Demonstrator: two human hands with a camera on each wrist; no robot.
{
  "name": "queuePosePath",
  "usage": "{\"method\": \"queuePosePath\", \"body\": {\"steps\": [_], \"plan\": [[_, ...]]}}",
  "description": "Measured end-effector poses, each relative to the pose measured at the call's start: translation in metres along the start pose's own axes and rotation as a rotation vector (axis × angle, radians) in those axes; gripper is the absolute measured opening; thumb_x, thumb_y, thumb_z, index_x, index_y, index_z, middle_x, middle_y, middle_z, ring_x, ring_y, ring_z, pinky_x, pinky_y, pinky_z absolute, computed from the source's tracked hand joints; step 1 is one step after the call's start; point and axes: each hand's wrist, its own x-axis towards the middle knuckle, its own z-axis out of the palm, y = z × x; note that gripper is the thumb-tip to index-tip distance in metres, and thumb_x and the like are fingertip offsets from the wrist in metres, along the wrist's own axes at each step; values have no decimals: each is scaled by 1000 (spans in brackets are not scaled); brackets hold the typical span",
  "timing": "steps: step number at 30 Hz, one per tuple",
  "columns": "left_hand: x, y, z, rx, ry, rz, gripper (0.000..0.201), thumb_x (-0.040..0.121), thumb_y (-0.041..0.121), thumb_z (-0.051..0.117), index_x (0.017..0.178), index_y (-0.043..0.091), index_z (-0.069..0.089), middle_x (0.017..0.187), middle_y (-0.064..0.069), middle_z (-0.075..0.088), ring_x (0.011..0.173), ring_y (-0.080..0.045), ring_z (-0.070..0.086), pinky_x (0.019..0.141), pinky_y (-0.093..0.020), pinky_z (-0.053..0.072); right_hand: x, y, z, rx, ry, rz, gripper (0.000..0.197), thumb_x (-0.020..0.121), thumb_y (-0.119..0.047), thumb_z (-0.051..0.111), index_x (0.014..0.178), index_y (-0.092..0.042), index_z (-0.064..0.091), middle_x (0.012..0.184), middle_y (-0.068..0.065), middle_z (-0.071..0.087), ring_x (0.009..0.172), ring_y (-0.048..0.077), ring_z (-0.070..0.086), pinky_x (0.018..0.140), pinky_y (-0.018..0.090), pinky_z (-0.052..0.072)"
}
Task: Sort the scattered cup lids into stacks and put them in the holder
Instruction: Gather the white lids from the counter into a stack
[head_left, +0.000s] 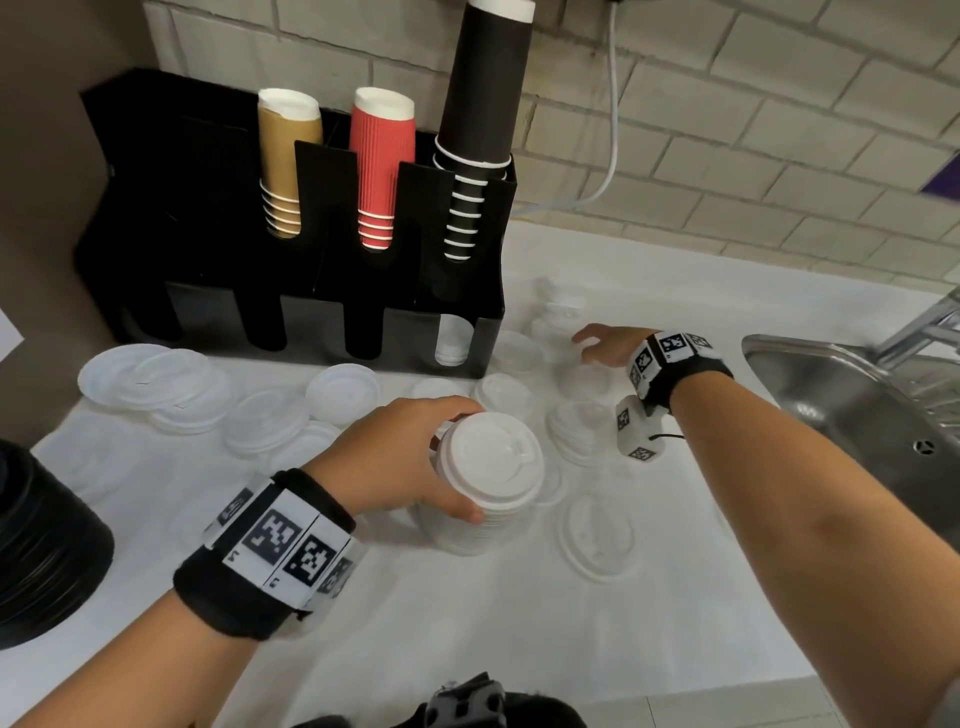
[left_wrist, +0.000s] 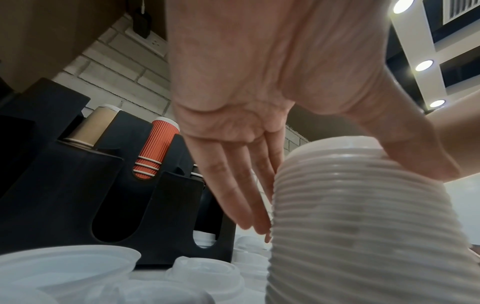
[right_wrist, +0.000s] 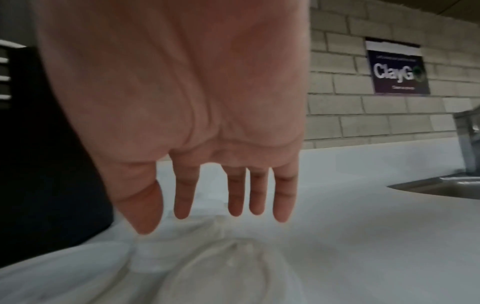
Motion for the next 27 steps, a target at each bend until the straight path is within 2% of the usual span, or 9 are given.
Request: {"method": "queuePosePath", "body": {"steps": [2,5,8,10,12,14,16,22,27], "plan": [[1,0,0,3,-4,1,80,47,49,91,119,44,56,112,27,63,104,1,59,92,-36,51,6,-11,5,-106,20,-28,52,91,-42,54,141,-40,38,145,9,38,131,35,40,101,37,35],[1,0,-1,10,-10,2,79,47,50,91,118,44,56,111,26,63,103,0,60,92,-36,51,15,-23,11,-220,48,-19,49,90,-49,55,136,-36,44,144,9,29,132,38,37,100,42,34],[1,0,-1,13,-5,3,78,47,50,90,116,45,56,110,28,63,103,2,59,92,-35,51,21,-26,10,-339,29,-15,46,88,-53,56,126,-28,52,140,10,31,126,39,41,96,44,36],[1,0,-1,22,-7,4,78,48,50,90,117,45,56,110,28,63,102,2,59,91,-34,51,24,-28,11,-397,7,-19,51,90,-55,54,128,-20,53,138,12,34,124,37,44,95,43,38],[1,0,-1,29,-9,4,78,48,50,90,118,44,55,110,28,63,102,2,59,90,-34,51,27,-32,14,-407,-26,-56,56,92,-55,50,127,-12,56,135,12,47,119,32,50,89,37,39],[0,0,-2,35,-9,1,78,49,50,90,118,45,55,110,28,63,101,3,59,90,-34,51,30,-32,15,-389,-43,-101,54,92,-53,52,120,-8,59,126,11,58,105,27,55,83,32,38],[1,0,-2,38,-8,-3,78,48,51,90,118,45,55,109,29,63,100,4,58,90,-34,51,30,-29,14,-357,-26,-106,46,89,-52,57,113,-13,57,118,9,61,94,25,53,80,33,39],[2,-1,-2,46,-10,-3,79,48,50,91,118,45,55,110,27,63,101,1,59,90,-35,52,8,-20,0,-94,70,-80,50,80,-43,62,121,-32,36,111,3,55,92,28,55,68,32,40],[2,-1,-2,34,-9,4,82,47,50,91,120,44,55,114,26,62,104,-2,60,91,-36,51,-35,-18,-14,123,90,-182,55,89,-36,59,137,-31,33,121,11,57,98,28,54,82,33,37]]}}
